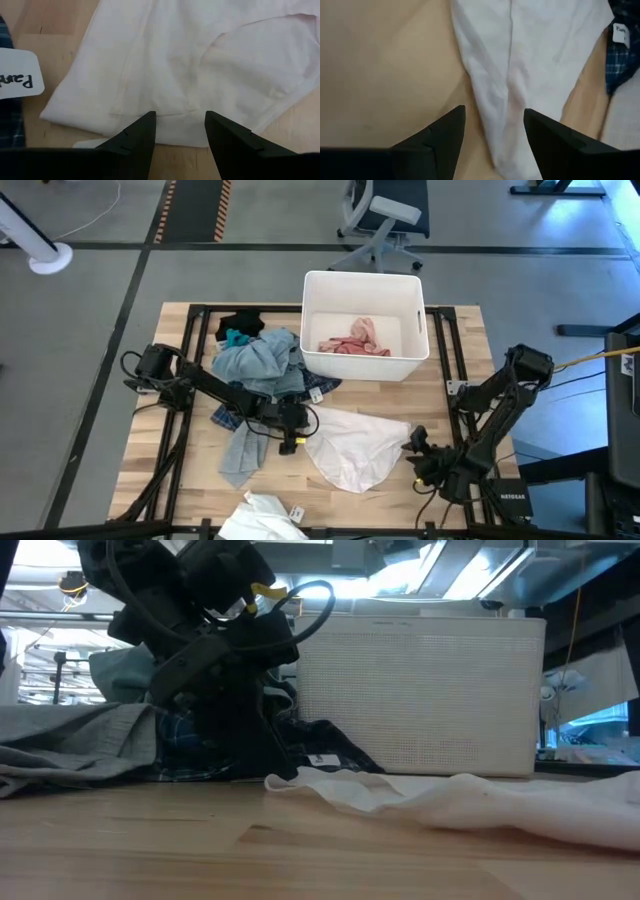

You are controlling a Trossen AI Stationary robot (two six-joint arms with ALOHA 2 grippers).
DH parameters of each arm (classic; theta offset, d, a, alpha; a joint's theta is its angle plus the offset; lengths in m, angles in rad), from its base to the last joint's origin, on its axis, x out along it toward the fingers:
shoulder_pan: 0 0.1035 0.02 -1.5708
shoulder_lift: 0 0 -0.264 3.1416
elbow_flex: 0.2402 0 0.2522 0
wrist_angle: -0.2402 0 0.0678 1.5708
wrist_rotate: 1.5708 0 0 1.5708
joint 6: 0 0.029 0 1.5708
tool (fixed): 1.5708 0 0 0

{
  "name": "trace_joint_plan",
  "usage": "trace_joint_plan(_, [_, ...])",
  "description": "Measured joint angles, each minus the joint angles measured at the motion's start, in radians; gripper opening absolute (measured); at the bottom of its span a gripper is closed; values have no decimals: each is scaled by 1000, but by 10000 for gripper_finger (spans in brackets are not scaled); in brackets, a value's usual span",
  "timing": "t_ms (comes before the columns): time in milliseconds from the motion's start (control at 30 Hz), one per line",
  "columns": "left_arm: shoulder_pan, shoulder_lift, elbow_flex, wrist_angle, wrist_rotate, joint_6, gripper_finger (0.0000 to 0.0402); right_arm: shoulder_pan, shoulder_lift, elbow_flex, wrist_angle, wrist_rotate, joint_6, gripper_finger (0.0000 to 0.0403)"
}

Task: Sort clothes
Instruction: Put the white underwear into the white laundry bin

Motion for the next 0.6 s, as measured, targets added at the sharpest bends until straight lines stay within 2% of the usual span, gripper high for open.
trace_joint_plan(233, [0, 0, 0, 0, 0, 0, 166, -68, 88, 2, 42, 26, -182, 221])
trace_joint_plan(333, [0, 0, 0, 0, 0, 0, 166, -89, 93, 1, 61, 58, -200, 204])
trace_joint_plan(467, [0, 0, 0, 0, 0, 0, 166, -113, 93, 5, 51, 38, -206, 141])
trace_joint_plan(600, [0, 0, 0, 7, 0, 0, 166, -120, 90, 6, 51, 22, -212, 42])
